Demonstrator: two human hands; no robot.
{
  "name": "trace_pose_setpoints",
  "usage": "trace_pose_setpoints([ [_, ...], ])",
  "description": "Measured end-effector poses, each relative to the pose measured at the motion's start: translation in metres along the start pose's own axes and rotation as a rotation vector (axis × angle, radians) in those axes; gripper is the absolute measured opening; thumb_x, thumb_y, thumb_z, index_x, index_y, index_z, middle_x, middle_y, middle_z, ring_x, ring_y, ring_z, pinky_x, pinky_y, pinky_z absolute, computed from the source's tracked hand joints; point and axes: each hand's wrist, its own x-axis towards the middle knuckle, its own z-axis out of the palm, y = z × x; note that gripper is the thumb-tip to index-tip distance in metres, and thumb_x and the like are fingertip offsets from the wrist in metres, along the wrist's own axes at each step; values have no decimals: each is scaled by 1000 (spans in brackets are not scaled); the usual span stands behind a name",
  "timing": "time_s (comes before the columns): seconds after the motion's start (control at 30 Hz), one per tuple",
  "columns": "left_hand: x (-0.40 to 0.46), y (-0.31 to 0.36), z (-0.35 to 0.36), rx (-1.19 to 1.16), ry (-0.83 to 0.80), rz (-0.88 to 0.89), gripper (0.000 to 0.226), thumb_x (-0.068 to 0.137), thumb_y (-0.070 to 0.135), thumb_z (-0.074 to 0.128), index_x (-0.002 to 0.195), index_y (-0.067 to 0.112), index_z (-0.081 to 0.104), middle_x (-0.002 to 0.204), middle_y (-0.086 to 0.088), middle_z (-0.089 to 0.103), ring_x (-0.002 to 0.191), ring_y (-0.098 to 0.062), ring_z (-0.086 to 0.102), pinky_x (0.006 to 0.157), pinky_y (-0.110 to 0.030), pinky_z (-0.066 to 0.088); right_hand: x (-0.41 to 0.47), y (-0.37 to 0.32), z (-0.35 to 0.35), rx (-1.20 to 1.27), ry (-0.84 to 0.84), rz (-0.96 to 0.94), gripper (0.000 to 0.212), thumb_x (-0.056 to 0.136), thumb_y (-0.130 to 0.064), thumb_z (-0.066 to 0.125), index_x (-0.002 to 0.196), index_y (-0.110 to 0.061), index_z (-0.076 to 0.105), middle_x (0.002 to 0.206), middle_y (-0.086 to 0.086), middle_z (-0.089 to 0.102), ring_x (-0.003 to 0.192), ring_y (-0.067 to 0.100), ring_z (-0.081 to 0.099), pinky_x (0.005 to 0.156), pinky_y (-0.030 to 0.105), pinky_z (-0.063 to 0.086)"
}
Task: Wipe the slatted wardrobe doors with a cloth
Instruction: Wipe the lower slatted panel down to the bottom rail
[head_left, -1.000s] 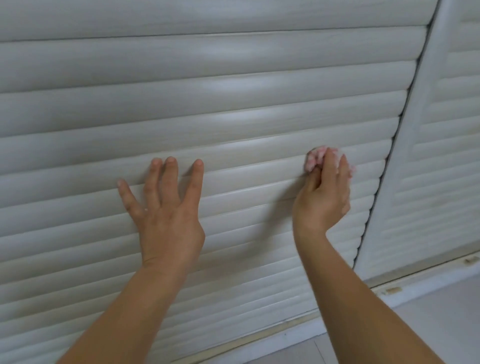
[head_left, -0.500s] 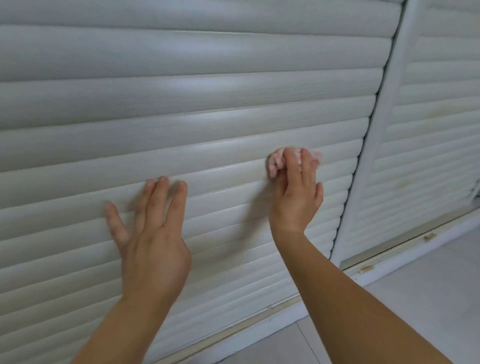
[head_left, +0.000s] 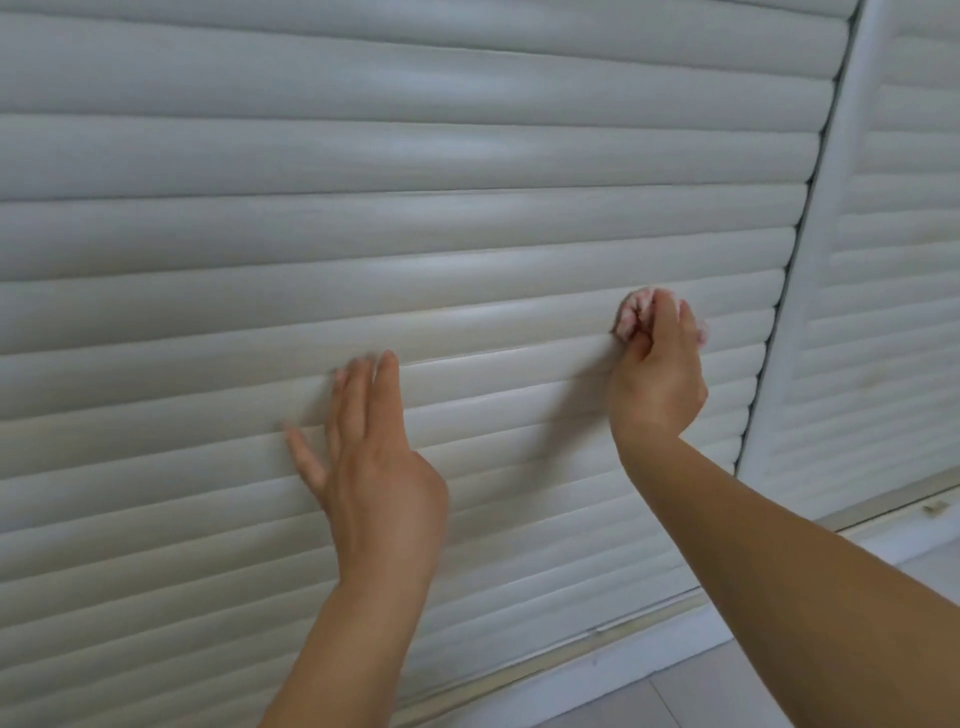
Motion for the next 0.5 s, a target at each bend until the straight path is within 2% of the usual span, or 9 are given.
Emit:
trace_pose_setpoints([
  [0.13, -12, -19, 0, -66, 69, -125, 84, 66, -22, 45, 141, 14, 36, 148, -1, 34, 137, -17, 29, 113, -50, -1, -42, -13, 17, 3, 9, -128, 38, 93, -18, 31, 126, -27, 48, 141, -2, 45, 129, 23, 42, 91, 51, 44],
  [0.23, -17, -33, -3, -109, 122, -199, 77, 70, -17, 40, 141, 13, 36, 147, 0, 34, 137, -16, 28, 112, -46, 0, -83, -25, 29, -31, -36, -348, 45, 88, -18, 33, 130, -24, 50, 143, 8, 45, 133, 32, 38, 99, 51, 38],
  [0.37, -24, -44, -9, -184, 162, -243, 78, 61, 2, 30, 137, 8, 41, 143, -7, 42, 133, -22, 36, 111, -52, 10, -121, -41, 41, -112, -42, -668, 51, 82, -11, 41, 130, -31, 43, 144, 5, 43, 134, 32, 31, 106, 47, 22],
  [0.5, -31, -50, -12, -259, 178, -320, 74, 64, -4, 36, 137, 7, 42, 141, -12, 43, 130, -29, 40, 109, -55, 17, -145, -63, 42, -121, -27, -986, 46, 83, -11, 41, 125, -29, 46, 136, 3, 54, 130, 33, 40, 105, 51, 27],
])
